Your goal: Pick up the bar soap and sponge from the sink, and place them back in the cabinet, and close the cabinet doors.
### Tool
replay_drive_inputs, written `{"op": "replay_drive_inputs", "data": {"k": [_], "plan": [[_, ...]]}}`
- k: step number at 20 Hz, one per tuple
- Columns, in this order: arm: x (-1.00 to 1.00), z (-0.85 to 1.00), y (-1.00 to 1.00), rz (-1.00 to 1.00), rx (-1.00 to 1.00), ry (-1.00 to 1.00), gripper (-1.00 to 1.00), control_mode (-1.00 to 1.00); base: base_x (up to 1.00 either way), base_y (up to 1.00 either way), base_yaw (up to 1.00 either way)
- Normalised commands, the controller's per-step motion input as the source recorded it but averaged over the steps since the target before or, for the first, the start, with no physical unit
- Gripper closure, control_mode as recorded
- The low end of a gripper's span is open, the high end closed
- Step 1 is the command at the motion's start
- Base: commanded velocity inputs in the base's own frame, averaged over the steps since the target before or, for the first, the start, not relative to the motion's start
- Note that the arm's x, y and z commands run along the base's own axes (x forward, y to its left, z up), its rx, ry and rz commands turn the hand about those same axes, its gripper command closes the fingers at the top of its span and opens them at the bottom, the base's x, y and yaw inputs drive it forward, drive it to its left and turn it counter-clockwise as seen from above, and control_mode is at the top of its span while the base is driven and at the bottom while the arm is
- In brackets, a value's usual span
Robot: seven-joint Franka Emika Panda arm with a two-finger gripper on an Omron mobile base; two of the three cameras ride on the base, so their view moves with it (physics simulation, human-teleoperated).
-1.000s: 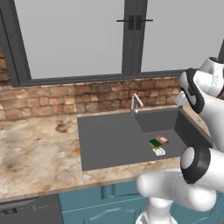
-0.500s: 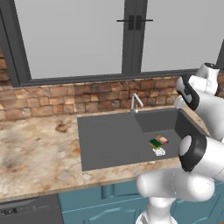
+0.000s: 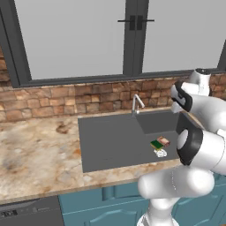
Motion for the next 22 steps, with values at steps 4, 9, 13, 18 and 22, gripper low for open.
{"op": "replay_drive_inputs", "data": {"k": [4, 9, 13, 18, 22], "plan": [[0.22, -0.21, 0.0, 0.0, -0.01, 0.0, -1.0, -1.0, 0.0, 0.0, 0.0], [0.13, -0.2, -0.05, 0.0, 0.0, 0.0, -1.0, -1.0, 0.0, 0.0, 0.0], [0.06, -0.21, -0.13, 0.0, 0.0, 0.0, -1.0, -1.0, 0.0, 0.0, 0.0], [0.15, -0.23, -0.1, 0.0, 0.0, 0.0, -1.0, -1.0, 0.0, 0.0, 0.0], [0.28, -0.24, -0.03, 0.0, 0.0, 0.0, -1.0, -1.0, 0.0, 0.0, 0.0]]}}
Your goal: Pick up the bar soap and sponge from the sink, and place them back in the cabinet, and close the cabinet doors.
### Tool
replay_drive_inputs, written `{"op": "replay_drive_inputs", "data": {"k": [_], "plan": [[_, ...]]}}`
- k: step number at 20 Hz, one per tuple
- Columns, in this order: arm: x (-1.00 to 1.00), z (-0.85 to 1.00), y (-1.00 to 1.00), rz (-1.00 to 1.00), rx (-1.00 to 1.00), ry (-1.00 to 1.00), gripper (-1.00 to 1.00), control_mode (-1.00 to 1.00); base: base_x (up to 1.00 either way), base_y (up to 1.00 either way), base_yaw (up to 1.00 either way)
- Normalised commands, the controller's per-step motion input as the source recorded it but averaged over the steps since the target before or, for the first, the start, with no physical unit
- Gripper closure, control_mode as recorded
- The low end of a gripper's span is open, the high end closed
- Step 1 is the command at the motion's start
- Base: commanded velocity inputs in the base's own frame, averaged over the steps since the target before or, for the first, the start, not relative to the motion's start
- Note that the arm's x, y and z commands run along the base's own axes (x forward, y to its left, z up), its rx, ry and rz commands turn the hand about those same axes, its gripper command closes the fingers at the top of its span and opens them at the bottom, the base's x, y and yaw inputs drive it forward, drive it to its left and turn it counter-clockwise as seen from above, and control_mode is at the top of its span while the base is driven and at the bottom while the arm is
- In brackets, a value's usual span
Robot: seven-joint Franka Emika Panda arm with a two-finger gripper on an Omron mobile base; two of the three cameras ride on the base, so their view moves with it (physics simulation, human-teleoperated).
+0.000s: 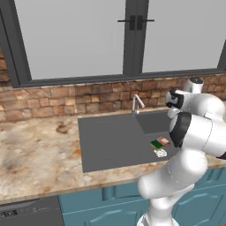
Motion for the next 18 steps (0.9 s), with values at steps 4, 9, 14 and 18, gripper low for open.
{"op": "replay_drive_inputs", "data": {"k": [4, 9, 14, 18], "plan": [[0.31, -0.22, 0.0, 0.0, 0.0, 0.0, -1.0, -1.0, 0.0, 0.0, 0.0], [0.31, -0.2, 0.0, 0.0, 0.0, 0.0, -1.0, -1.0, 0.0, 0.0, 0.0], [0.32, -0.26, 0.0, 0.01, 0.0, 0.0, -1.0, -1.0, 0.0, 0.0, 0.0], [0.3, -0.26, 0.0, 0.01, 0.0, 0.0, -1.0, -1.0, 0.0, 0.0, 0.0]]}}
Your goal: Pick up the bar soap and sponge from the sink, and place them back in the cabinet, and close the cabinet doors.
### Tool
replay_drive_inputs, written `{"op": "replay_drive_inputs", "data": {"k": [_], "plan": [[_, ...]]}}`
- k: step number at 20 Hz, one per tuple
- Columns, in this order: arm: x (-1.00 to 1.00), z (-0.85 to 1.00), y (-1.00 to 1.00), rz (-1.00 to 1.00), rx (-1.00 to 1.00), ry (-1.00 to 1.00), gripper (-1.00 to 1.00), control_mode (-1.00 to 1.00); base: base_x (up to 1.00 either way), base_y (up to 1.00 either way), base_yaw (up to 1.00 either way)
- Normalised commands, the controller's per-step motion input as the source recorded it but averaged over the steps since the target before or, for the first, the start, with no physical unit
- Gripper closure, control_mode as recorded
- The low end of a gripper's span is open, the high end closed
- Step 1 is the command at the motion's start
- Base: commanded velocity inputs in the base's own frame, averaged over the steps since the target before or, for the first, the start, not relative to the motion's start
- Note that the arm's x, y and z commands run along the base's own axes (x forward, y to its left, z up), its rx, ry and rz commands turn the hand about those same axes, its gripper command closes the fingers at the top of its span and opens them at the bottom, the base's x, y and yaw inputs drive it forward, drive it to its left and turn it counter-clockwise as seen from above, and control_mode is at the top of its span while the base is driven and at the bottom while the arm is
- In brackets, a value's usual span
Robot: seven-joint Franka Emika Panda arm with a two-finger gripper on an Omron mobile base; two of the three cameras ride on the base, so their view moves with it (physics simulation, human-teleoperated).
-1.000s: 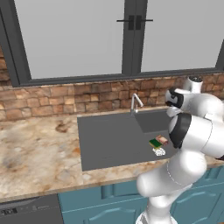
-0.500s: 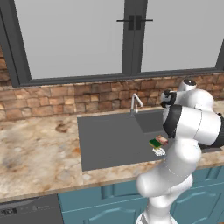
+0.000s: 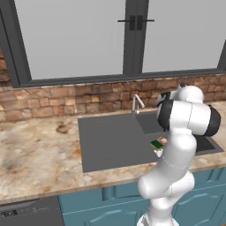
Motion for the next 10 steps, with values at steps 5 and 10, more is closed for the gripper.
{"op": "replay_drive_inputs", "data": {"k": [5, 10], "plan": [[0.24, -0.25, 0.0, 0.02, 0.0, 0.0, -1.0, -1.0, 0.0, 0.0, 0.0], [0.11, -0.22, 0.0, 0.03, 0.0, 0.0, -1.0, -1.0, 0.0, 0.0, 0.0]]}}
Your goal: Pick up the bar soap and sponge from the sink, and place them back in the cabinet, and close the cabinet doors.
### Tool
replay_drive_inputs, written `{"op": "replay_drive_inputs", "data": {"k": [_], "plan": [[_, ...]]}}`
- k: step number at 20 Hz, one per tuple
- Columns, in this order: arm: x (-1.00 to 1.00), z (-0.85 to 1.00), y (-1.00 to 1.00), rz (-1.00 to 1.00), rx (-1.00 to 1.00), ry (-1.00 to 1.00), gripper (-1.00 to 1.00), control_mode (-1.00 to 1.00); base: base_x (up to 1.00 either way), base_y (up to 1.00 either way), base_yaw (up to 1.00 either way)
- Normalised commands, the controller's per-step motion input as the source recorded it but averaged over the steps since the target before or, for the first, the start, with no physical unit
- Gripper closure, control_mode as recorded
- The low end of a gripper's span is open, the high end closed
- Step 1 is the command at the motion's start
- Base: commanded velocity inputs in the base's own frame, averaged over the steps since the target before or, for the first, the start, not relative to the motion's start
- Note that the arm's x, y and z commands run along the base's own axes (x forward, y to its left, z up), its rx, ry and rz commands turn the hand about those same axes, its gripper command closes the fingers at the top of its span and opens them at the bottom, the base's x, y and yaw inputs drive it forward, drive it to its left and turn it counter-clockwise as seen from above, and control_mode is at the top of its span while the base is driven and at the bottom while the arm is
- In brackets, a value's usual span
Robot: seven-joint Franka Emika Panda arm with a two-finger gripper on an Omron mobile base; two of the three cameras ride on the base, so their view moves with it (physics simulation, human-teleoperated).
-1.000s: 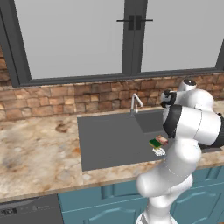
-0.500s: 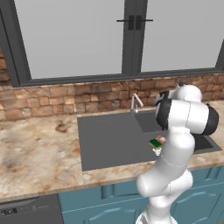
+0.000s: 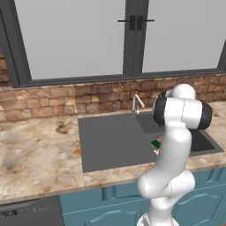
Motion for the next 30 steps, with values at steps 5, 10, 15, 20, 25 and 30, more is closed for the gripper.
{"op": "replay_drive_inputs", "data": {"k": [5, 10, 15, 20, 25, 30], "plan": [[0.1, -0.2, 0.0, 0.03, 0.0, 0.0, -1.0, -1.0, 0.0, 0.0, 0.0], [0.06, -0.14, 0.0, 0.02, 0.0, 0.02, -1.0, -1.0, 0.0, 0.0, 0.0], [0.08, -0.11, 0.0, 0.03, 0.0, 0.02, -1.0, -1.0, 0.0, 0.0, 0.0], [0.07, -0.17, 0.0, 0.03, 0.0, 0.01, -1.0, -1.0, 0.0, 0.0, 0.0], [0.08, -0.21, 0.0, 0.03, 0.0, 0.03, -1.0, -1.0, 0.0, 0.0, 0.0], [0.01, -0.24, 0.0, 0.04, 0.03, 0.04, -1.0, -1.0, 0.0, 0.0, 0.0]]}}
